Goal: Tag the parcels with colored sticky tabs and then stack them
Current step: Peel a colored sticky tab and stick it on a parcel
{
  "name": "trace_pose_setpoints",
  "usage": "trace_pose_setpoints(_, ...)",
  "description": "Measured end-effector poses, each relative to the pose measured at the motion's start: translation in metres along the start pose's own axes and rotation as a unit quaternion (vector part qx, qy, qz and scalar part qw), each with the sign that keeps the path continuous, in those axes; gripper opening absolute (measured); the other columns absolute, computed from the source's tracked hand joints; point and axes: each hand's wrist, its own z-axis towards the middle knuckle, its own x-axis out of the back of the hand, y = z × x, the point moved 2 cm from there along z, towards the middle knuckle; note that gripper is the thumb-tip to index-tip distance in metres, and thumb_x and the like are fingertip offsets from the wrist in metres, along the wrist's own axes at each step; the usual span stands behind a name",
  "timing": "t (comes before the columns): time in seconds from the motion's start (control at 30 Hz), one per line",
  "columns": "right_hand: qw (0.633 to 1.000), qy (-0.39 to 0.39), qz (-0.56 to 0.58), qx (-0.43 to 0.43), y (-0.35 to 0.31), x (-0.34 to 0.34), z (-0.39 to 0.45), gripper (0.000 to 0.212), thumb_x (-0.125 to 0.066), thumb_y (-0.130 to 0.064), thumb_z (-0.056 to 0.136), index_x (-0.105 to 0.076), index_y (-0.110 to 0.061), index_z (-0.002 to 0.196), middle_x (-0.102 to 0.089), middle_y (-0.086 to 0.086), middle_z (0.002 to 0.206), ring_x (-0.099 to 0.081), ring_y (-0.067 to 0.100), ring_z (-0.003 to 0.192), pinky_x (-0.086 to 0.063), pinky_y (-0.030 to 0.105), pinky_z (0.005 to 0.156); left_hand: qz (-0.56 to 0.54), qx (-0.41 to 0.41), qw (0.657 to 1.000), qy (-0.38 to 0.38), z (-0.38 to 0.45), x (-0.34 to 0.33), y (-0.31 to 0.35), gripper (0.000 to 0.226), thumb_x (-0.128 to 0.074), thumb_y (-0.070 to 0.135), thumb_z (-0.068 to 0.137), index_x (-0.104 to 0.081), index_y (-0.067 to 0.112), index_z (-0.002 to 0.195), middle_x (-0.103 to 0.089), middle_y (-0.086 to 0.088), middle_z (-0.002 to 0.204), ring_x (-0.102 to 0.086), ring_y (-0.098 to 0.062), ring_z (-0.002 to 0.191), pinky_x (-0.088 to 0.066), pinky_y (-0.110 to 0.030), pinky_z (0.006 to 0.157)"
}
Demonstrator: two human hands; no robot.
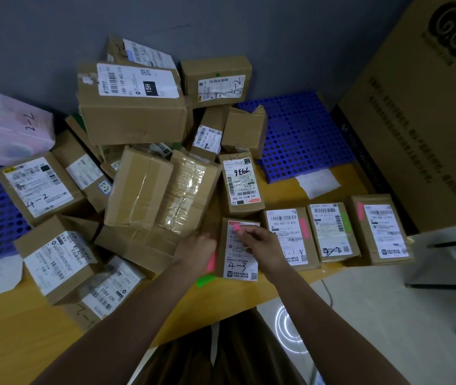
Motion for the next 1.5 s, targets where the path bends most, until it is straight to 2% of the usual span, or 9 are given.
trace_pose_setpoints(0.1, 1.0, -0.005, 0.017, 0.008, -0.002, -0.001, -0.002, 0.014, -0.064, -0.007, 0.089, -0.068, -0.016, 0.08, -0.064, -0.003, 0.074, -0.058, 0.006, 0.067, -0.047, 0.014, 0.06, -0.159, 0.033, 0.983, 0.081, -0.001, 0.003, -0.002, 0.027, -0.05, 0.016, 0.094, -0.058, 0.014, 0.119, -0.058, -0.008, 0.117, -0.057, -0.025, 0.107, -0.049, -0.036, 0.086)
trace_pose_setpoints(0.17, 0.999, -0.014, 0.021, 0.026, -0.004, -0.003, -0.004, 0.015, -0.065, -0.004, 0.088, -0.068, -0.015, 0.077, -0.066, -0.003, 0.074, -0.06, 0.002, 0.065, -0.046, 0.013, 0.06, -0.342, 0.067, 0.927, 0.14, -0.002, 0.005, -0.001, 0.024, -0.052, 0.026, 0.096, -0.061, 0.014, 0.115, -0.064, -0.003, 0.108, -0.061, -0.019, 0.097, -0.049, -0.031, 0.078)
trace_pose_setpoints(0.27, 0.998, -0.035, 0.014, 0.054, -0.004, -0.006, -0.007, 0.013, -0.067, -0.001, 0.085, -0.067, -0.012, 0.078, -0.067, 0.001, 0.076, -0.063, 0.005, 0.069, -0.048, 0.017, 0.064, -0.517, 0.073, 0.843, 0.127, 0.001, 0.007, 0.003, 0.014, -0.062, 0.03, 0.091, -0.064, 0.019, 0.099, -0.065, 0.006, 0.089, -0.062, -0.011, 0.085, -0.045, -0.022, 0.069)
trace_pose_setpoints(0.43, 0.997, -0.042, 0.041, 0.049, -0.002, -0.004, -0.008, 0.009, -0.068, -0.002, 0.085, -0.069, -0.011, 0.085, -0.069, 0.007, 0.082, -0.065, 0.012, 0.074, -0.053, 0.021, 0.068, -0.584, 0.079, 0.8, 0.108, 0.004, 0.004, 0.003, 0.011, -0.064, 0.021, 0.089, -0.066, 0.011, 0.094, -0.064, 0.004, 0.072, -0.058, -0.003, 0.067, -0.041, -0.019, 0.06)
trace_pose_setpoints(0.8, 0.998, -0.034, -0.007, 0.061, 0.005, -0.003, -0.003, 0.008, -0.069, -0.004, 0.085, -0.071, -0.011, 0.084, -0.071, 0.007, 0.085, -0.065, 0.009, 0.075, -0.052, 0.02, 0.07, -0.62, 0.116, 0.765, 0.13, 0.008, -0.004, -0.003, 0.004, -0.061, 0.017, 0.091, -0.063, 0.016, 0.088, -0.066, 0.004, 0.077, -0.06, -0.007, 0.066, -0.042, -0.021, 0.062)
trace_pose_setpoints(0.97, 0.985, -0.022, -0.12, 0.119, 0.007, -0.003, 0.005, 0.013, -0.067, -0.008, 0.088, -0.068, -0.018, 0.079, -0.067, -0.002, 0.08, -0.06, -0.003, 0.07, -0.047, 0.011, 0.066, -0.578, 0.08, 0.802, 0.126, 0.006, -0.008, -0.006, 0.004, -0.063, 0.018, 0.09, -0.064, 0.018, 0.087, -0.064, 0.004, 0.078, -0.06, -0.007, 0.07, -0.047, -0.022, 0.067)
trace_pose_setpoints(1.17, 0.967, -0.017, -0.194, 0.165, 0.012, 0.002, 0.005, 0.008, -0.063, -0.019, 0.092, -0.067, -0.015, 0.097, -0.066, -0.003, 0.094, -0.062, 0.002, 0.085, -0.051, 0.024, 0.076, -0.477, 0.05, 0.851, 0.215, 0.003, -0.01, -0.009, 0.005, -0.064, 0.019, 0.089, -0.068, 0.018, 0.088, -0.062, 0.012, 0.084, -0.056, 0.001, 0.079, -0.039, -0.006, 0.066)
trace_pose_setpoints(1.33, 0.8, 0.002, -0.508, 0.318, 0.037, 0.011, 0.002, 0.067, -0.048, -0.058, 0.085, -0.051, -0.013, 0.135, -0.049, 0.012, 0.14, -0.041, 0.029, 0.126, -0.037, 0.04, 0.102, -0.403, 0.04, 0.883, 0.236, 0.003, -0.019, -0.013, 0.014, -0.063, 0.027, 0.089, -0.071, 0.016, 0.091, -0.061, 0.005, 0.088, -0.054, -0.004, 0.075, -0.037, -0.008, 0.06)
trace_pose_setpoints(1.5, 0.771, -0.058, -0.566, 0.287, 0.036, 0.018, 0.009, 0.082, -0.038, -0.066, 0.083, -0.039, -0.012, 0.145, -0.035, 0.013, 0.152, -0.034, 0.032, 0.139, -0.039, 0.045, 0.103, -0.283, -0.028, 0.902, 0.324, 0.009, -0.023, -0.01, 0.032, -0.054, 0.04, 0.087, -0.072, 0.014, 0.084, -0.061, 0.003, 0.085, -0.06, -0.015, 0.074, -0.051, -0.028, 0.06)
